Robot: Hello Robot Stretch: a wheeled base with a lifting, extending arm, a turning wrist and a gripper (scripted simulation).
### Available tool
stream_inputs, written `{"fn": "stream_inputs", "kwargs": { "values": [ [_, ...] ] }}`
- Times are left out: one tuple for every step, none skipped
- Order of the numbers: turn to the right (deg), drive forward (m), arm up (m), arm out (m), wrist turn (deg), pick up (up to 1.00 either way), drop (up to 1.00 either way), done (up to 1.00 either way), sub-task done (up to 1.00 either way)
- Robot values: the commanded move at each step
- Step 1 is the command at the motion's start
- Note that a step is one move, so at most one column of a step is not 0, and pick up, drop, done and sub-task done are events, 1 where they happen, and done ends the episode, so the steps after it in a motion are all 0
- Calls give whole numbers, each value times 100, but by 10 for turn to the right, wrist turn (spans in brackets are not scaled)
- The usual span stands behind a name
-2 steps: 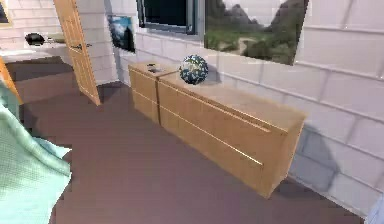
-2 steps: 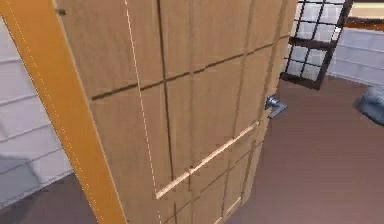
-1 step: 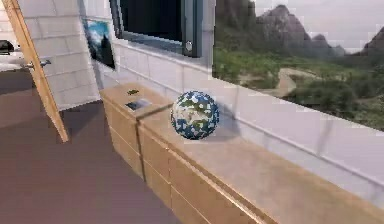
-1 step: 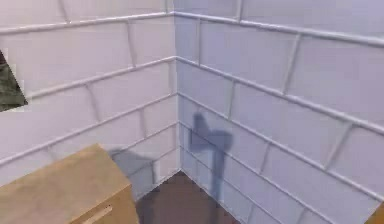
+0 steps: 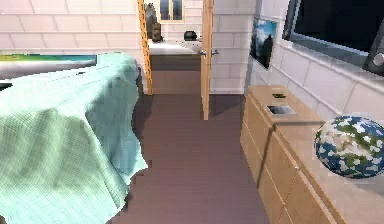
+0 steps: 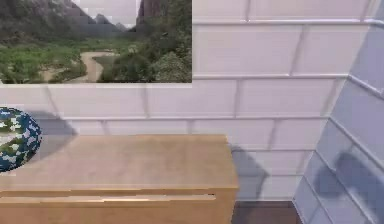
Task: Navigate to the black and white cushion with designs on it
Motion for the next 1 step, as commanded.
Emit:
{"fn": "stream_inputs", "kwargs": {
  "values": [
    [0,100,0,0,0,0,0,0,0]
  ]
}}
